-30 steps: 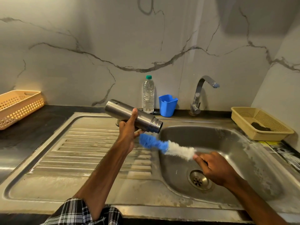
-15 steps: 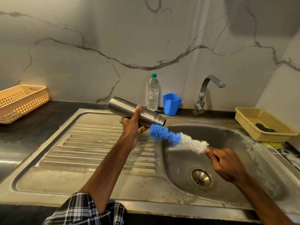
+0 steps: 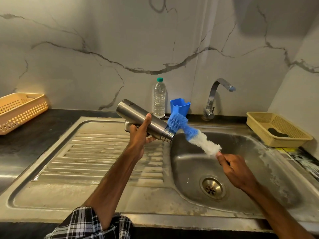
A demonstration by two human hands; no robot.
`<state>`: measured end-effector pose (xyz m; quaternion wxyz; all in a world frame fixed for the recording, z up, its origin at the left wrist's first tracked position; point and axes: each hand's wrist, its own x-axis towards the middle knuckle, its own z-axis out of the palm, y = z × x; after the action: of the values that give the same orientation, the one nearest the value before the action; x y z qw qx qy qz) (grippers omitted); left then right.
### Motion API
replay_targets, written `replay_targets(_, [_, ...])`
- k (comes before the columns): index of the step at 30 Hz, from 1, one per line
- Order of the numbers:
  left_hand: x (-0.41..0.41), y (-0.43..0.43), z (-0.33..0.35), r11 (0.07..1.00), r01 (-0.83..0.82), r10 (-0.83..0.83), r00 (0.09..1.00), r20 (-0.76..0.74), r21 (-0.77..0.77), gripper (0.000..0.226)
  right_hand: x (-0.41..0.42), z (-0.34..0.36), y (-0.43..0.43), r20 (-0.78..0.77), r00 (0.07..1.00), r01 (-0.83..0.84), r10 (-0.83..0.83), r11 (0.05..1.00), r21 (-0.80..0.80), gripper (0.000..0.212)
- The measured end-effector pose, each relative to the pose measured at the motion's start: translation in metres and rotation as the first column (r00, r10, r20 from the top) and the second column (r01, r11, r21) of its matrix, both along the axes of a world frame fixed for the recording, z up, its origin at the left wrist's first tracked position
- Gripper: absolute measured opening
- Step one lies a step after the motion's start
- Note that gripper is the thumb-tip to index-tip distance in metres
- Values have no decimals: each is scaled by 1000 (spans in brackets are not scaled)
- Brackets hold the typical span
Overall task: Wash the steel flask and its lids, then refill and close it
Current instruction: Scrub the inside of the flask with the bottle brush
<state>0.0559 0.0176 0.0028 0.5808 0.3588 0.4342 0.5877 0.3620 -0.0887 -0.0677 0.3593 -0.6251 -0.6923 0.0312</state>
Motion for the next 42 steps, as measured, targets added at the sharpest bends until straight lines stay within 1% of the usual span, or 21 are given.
replay_targets(4, [3, 0, -1, 1000, 6, -6, 1000, -11, 13, 49, 2, -3, -2, 0, 999, -48, 48, 999, -15, 56])
replay_targets(6, [3, 0, -2, 1000, 20, -19, 1000, -10, 18, 51, 4, -3, 0, -23, 1000, -14, 13, 1000, -17, 55])
replay_targets(10, [2, 1, -2, 999, 34, -33, 999, -22, 42, 60, 5, -3, 1, -36, 999, 0, -1, 999, -48, 53])
replay_targets(13, [2, 1, -2, 996, 43, -40, 998, -43, 80, 54, 7, -1, 1, -13, 996, 88, -89, 993, -82, 54])
replay_targets(14, [2, 1, -2, 995, 47, -44, 998, -37, 91, 52, 8, 0, 1, -39, 993, 110, -113, 991, -71, 55])
replay_targets(17, [1, 2, 0, 994, 30, -27, 999, -24, 105, 56, 6, 6, 0, -209, 962, 171, -174, 985, -35, 55])
replay_targets(20, [-4, 4, -1, 989, -22, 24, 1000, -17, 143, 52, 0, 9, 2, -334, 928, 161, -164, 986, -35, 52])
replay_targets(22, [-6, 6, -4, 984, -42, 44, 999, -3, 176, 58, -5, 9, 7, -378, 914, 144, -148, 989, -38, 46])
replay_targets(24, [-10, 7, -5, 976, -78, 74, 997, 25, 205, 67, -15, 17, 16, -390, 912, 129, -125, 991, -15, 36])
replay_targets(26, [-12, 9, -6, 970, -103, 95, 994, 46, 218, 72, -29, 27, 28, -384, 918, 120, -100, 992, 28, 32])
replay_targets(29, [-15, 11, -5, 964, -132, 122, 991, 57, 229, 71, -58, 34, 47, -380, 922, 118, -67, 987, 111, 32])
replay_targets(32, [-19, 14, -7, 960, -154, 143, 988, 65, 235, 69, -77, 18, 60, -361, 930, 131, -71, 981, 144, 31])
replay_targets(36, [-22, 19, -10, 951, -171, 180, 984, -12, 259, 71, -76, 3, 61, -265, 960, 128, -86, 981, 148, 26])
replay_targets(39, [-23, 24, -13, 934, -176, 225, 966, -130, 310, 78, -68, 6, 60, -297, 949, 154, -107, 978, 138, 25])
replay_targets(42, [-14, 26, -12, 910, -126, 243, 934, -263, 394, 90, -65, 5, 64, -336, 931, 188, -141, 976, 113, 25])
